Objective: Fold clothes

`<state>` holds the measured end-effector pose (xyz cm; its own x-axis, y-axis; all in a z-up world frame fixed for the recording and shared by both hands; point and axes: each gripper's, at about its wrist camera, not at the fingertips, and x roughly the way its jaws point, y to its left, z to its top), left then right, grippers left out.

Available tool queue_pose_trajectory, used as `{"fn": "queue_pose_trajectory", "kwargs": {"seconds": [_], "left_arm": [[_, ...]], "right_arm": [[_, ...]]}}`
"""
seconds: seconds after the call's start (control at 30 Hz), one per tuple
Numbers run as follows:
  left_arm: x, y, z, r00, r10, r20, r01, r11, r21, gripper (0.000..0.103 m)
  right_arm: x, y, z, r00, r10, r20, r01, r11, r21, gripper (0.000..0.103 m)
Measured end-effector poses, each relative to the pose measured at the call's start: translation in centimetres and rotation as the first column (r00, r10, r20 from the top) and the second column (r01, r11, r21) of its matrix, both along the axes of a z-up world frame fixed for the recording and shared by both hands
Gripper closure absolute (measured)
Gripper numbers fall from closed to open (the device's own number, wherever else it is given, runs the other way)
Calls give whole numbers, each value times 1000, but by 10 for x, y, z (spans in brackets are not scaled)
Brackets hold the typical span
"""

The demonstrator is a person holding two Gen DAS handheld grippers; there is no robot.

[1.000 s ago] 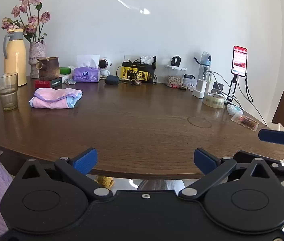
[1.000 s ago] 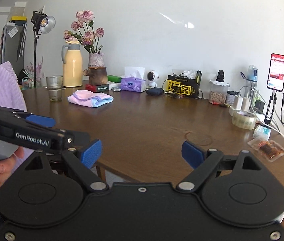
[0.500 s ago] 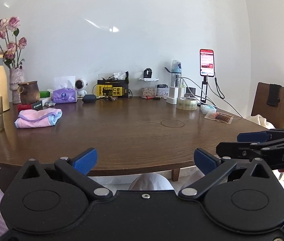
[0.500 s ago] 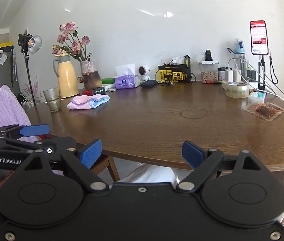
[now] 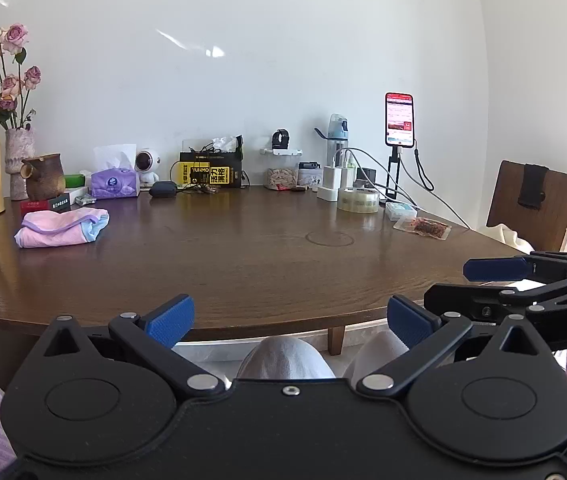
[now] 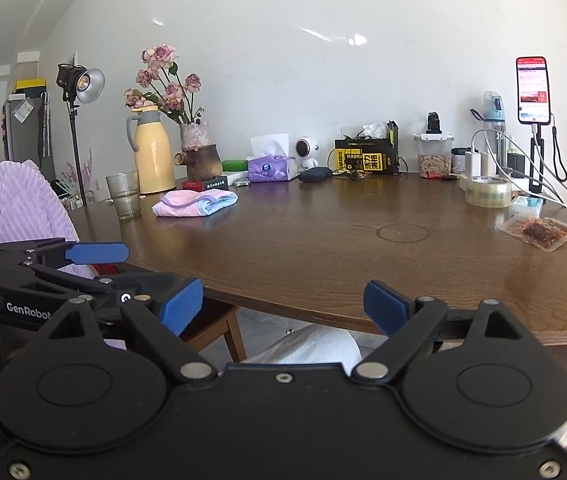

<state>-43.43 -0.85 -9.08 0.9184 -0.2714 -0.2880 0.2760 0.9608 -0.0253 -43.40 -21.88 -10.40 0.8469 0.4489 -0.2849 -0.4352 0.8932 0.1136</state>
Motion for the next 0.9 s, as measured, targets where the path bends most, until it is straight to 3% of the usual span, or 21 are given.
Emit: {"fn": "queue_pose_trajectory", "kwargs": {"seconds": [0.4, 0.9], "left_arm": [[4, 7, -4, 999, 0, -49, -2, 999, -34, 0], [9, 6, -9, 996, 6, -89, -9, 1000, -27, 0]], "right_arm": [[2, 5, -5, 1000, 14, -26, -15, 1000, -21, 11], [5, 6, -7, 999, 11, -47, -12, 999, -31, 11]]}}
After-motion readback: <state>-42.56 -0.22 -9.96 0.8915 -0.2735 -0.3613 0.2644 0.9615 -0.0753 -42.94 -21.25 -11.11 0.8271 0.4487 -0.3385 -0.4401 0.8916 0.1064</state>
